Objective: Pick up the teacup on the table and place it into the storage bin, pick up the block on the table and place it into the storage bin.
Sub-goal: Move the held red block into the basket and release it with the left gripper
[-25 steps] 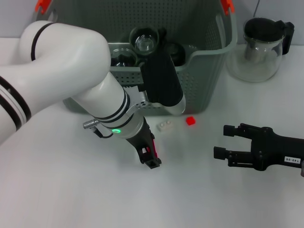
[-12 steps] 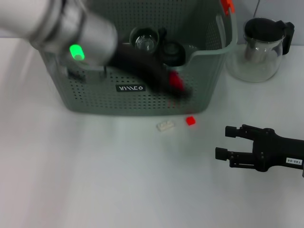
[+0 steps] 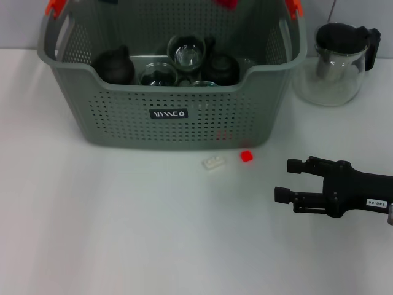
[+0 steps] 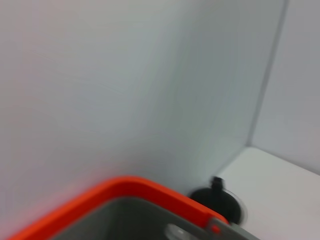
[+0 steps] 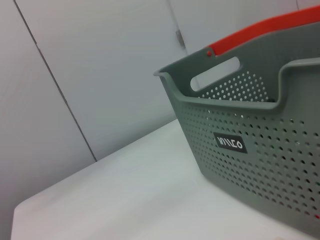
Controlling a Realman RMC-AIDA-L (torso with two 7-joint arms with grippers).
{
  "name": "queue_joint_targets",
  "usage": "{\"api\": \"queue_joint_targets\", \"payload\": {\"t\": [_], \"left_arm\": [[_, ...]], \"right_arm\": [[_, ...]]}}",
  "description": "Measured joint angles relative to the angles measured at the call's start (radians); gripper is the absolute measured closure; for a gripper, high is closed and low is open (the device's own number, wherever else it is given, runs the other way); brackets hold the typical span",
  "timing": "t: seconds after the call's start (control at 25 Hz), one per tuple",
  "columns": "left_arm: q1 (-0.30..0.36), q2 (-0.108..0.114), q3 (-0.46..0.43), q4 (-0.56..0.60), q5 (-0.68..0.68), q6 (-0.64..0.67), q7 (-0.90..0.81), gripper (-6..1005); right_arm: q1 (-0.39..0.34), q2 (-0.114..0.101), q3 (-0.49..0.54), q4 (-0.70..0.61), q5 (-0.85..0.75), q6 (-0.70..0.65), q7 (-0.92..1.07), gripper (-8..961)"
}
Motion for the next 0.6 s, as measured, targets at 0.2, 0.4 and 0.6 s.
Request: {"api": "queue_joint_targets", "payload": {"t": [0.2, 0.4, 0.6], "left_arm": [[0.001, 0.001, 0.006, 0.010, 0.001, -0.043, -0.003, 179], [0.042, -0.005, 0.003, 0.126, -0.074, 0.104, 0.013, 161], [0.180, -0.097, 0.104, 0.339, -0.227, 0.524, 0.183, 155]], "right_arm": [[0.003, 0.000, 0.002, -0.005, 0.000, -0.006, 0.001, 38], [-0.001, -0.007, 0.006, -0.004, 0.000, -0.007, 0.002, 38], [-0.003, -0.013, 0.008, 0.002, 0.001, 0.000, 0.004, 38]]}}
